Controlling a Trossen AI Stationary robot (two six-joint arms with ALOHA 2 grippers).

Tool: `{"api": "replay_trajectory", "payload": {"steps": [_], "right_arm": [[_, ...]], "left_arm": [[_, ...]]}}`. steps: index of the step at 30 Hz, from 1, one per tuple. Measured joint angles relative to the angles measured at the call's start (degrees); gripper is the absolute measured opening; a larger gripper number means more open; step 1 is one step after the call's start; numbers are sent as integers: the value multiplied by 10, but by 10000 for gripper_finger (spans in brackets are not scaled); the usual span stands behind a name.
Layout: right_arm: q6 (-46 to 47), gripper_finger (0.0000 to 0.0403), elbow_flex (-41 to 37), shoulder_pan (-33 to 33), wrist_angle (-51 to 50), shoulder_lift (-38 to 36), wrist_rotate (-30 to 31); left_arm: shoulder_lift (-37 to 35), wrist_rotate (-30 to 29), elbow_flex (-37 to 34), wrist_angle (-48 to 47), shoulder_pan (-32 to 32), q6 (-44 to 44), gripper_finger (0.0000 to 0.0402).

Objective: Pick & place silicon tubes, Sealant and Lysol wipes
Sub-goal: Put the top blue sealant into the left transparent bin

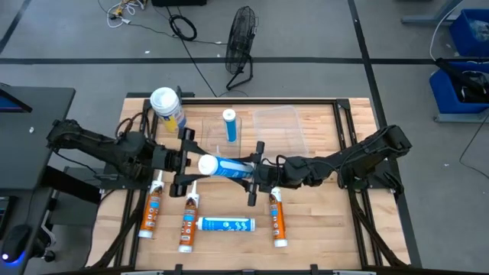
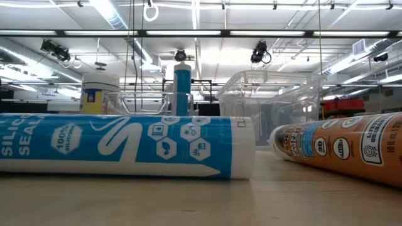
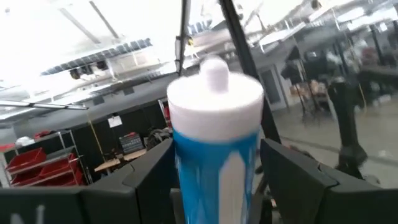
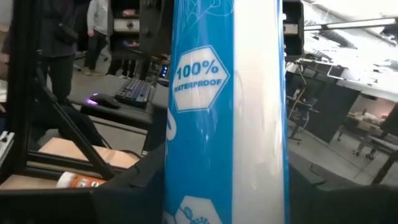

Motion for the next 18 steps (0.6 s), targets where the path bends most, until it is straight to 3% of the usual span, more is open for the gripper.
{"api": "replay_trajectory", "payload": {"steps": [9, 18], "right_arm": [[26, 204, 0, -14, -7, 0, -19], [41, 204, 0, -22, -24, 0, -24]], "left_arm": [[9, -15, 0, 15, 16, -57, 251], [48, 3, 25, -14, 31, -64, 298]]}}
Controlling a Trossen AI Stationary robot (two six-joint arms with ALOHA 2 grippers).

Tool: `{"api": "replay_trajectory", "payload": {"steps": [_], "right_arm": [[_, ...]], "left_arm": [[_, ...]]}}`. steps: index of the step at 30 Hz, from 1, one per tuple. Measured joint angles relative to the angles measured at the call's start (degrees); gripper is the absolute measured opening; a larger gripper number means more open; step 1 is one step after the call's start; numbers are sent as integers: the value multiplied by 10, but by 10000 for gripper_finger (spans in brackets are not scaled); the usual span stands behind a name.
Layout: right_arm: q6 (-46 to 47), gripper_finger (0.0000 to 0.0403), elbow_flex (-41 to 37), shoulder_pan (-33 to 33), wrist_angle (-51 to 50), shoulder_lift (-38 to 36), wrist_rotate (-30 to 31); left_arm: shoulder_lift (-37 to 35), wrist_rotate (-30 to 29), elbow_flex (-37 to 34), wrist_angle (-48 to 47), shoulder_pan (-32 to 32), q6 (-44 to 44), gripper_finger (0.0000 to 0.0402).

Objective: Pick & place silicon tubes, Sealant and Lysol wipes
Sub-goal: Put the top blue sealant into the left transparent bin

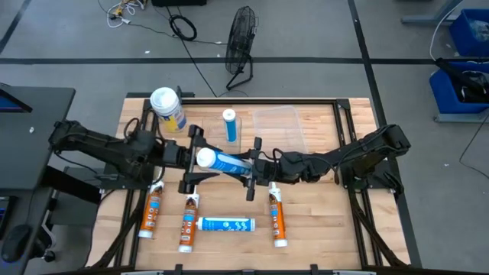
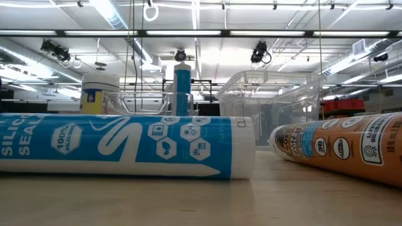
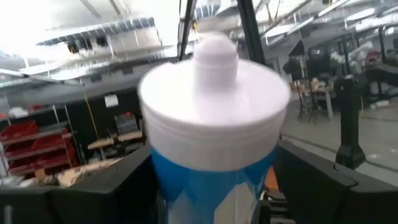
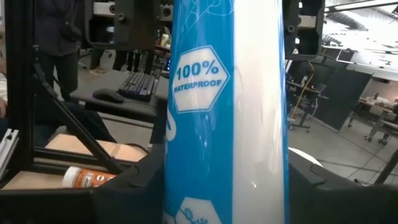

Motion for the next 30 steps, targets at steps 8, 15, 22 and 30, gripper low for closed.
{"api": "replay_trajectory", "payload": {"steps": [8, 15, 22, 30], "right_arm": [[2, 204, 0, 5, -12, 0, 4], [-6, 204, 0, 9, -1, 0, 4], [-11, 204, 0, 9, 1, 0, 2], [-8, 212, 0, 1, -8, 1, -5]], "left_arm": [[16, -7, 42, -28, 0, 18, 289], [16, -8, 44, -47, -1, 15, 222], [11, -9, 44, -53, -1, 19, 217], [3, -21, 44, -74, 0, 19, 214]]}}
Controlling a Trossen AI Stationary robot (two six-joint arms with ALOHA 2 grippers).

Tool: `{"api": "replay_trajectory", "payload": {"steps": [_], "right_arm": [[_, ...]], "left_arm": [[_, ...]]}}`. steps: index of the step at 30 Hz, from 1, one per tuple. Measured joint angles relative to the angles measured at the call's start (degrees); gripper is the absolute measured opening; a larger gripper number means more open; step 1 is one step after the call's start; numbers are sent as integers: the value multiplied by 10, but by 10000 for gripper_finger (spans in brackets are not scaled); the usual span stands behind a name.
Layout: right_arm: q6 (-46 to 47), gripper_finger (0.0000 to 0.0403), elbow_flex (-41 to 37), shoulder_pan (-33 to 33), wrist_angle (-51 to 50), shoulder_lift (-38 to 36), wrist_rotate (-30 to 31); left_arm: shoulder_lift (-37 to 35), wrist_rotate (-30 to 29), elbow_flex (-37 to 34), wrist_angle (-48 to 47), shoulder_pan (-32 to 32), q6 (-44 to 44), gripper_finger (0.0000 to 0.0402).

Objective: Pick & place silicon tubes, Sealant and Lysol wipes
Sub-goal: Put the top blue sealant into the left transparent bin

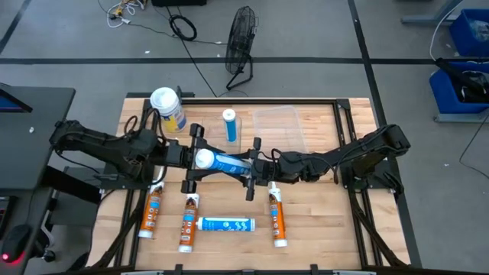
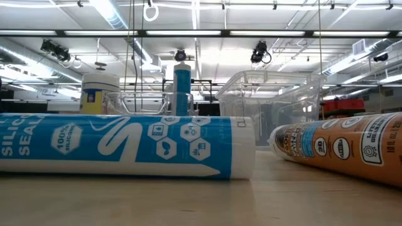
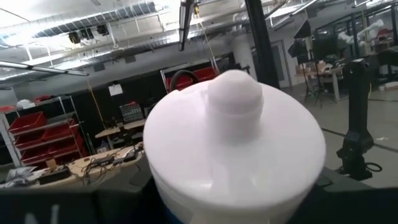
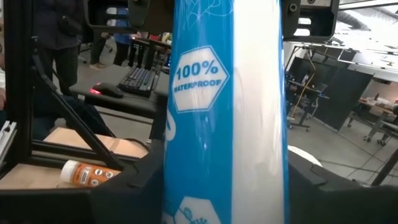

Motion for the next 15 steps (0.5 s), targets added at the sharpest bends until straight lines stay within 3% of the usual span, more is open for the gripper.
{"api": "replay_trajectory", "payload": {"steps": [6, 15], "right_arm": [[1, 242, 1, -11, -8, -4, 27], [1, 248, 1, -11, -134, -53, 73]], "left_arm": [[-3, -56, 0, -12, 2, 21, 214], [-21, -104, -1, -85, 25, 20, 214]]}}
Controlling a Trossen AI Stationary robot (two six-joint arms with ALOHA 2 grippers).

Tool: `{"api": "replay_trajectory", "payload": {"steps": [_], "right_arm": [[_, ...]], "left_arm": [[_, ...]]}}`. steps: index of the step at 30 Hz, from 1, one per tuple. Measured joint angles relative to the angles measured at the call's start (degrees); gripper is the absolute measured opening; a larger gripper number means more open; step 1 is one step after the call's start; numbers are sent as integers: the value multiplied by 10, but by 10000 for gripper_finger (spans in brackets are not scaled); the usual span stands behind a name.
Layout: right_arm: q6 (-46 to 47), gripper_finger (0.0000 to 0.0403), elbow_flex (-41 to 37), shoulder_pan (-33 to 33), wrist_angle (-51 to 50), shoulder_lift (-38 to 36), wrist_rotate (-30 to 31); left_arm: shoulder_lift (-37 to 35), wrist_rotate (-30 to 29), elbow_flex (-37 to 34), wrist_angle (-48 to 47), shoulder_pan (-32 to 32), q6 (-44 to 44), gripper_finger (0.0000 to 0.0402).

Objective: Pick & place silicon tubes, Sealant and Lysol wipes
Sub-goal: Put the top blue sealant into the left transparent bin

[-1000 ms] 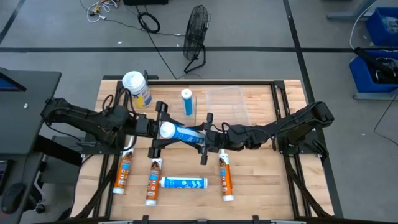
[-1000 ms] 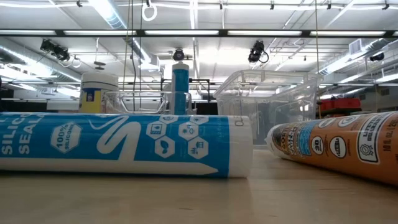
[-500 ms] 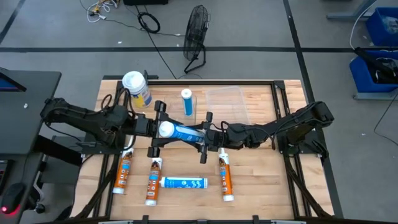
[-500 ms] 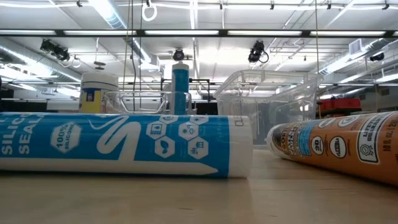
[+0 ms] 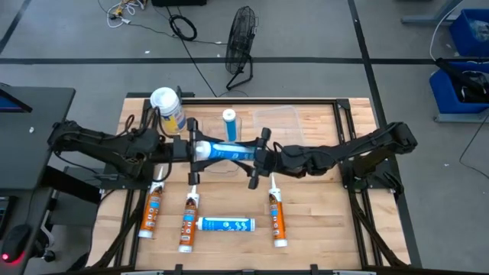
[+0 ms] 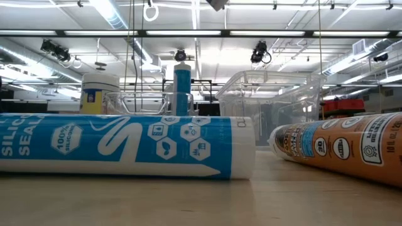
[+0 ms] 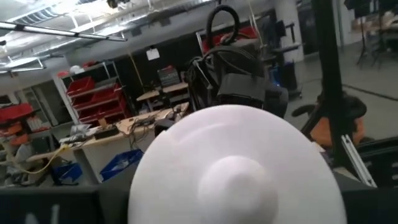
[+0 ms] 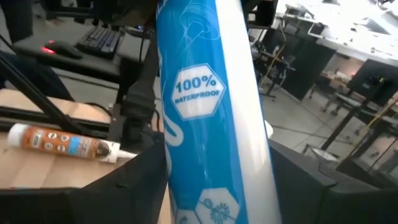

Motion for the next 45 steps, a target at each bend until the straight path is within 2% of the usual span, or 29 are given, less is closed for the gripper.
{"api": "replay_trajectory", "payload": {"steps": [5, 10, 13, 22, 26, 32, 39, 45], "right_arm": [[14, 248, 0, -9, -13, -7, -11], [56, 248, 0, -39, -9, -5, -83], [79, 253, 0, -48, -21, -1, -99], [106, 267, 1, -68, -58, -1, -99], [116, 273, -1, -74, -99, 0, -76], [136, 274, -1, -75, -162, -2, -73], [181, 274, -2, -72, -262, -22, -87], [193, 274, -2, -60, -299, -46, -71]], "left_arm": [[0, 18, 0, 6, 9, -7, 213], [2, 15, 0, 29, 16, -5, 213], [0, 17, 0, 19, 23, -5, 213], [0, 2, 5, 6, 39, 1, 213], [-6, -3, 20, 3, 38, 9, 213], [-10, -11, 34, -37, 39, 0, 213], [-10, -52, 35, -70, 49, -2, 213], [-8, -47, 35, -129, 62, -45, 213]]}}
